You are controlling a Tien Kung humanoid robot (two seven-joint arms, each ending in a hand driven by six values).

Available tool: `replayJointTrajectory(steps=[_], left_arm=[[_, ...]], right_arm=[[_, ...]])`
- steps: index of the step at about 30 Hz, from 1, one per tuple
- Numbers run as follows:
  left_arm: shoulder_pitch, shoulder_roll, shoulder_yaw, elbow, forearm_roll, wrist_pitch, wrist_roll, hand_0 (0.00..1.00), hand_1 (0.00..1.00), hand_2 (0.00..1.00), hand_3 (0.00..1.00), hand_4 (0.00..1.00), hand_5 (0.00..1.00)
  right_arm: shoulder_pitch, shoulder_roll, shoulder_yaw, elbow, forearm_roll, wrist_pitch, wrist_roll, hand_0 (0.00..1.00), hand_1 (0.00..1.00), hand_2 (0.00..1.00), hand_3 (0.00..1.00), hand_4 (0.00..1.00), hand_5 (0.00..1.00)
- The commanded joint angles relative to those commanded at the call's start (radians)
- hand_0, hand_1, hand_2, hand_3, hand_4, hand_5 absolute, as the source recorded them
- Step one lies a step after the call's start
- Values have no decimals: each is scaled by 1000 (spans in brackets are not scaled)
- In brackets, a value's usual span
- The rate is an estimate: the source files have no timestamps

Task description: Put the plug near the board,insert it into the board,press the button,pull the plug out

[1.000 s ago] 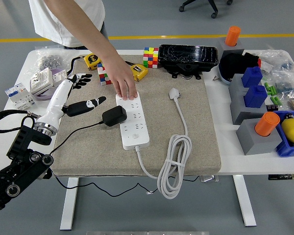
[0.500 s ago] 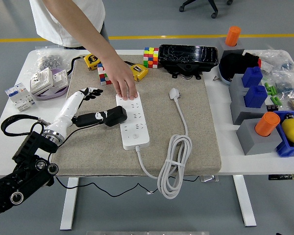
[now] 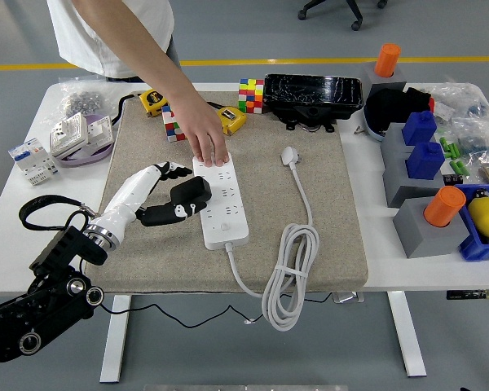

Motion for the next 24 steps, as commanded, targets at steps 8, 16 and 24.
replayJointTrajectory(steps=[8,16,24], left_arm=[[-22,-5,23,16,0,-19,23,717,719,729,717,926,526],[-47,-17,52,24,2,-32,34,713,721,726,717,915,516],[-74,-26,87,22,-3,-38,37,711,721,722,715,901,523]], right_arm=[[4,-3,-5,2,1,0,0,683,688,696,599,936,532],[3,-5,-8,2,1,0,1,681,687,696,598,936,532],[-1,-3,-2,1,1,1,0,680,687,695,599,935,531]])
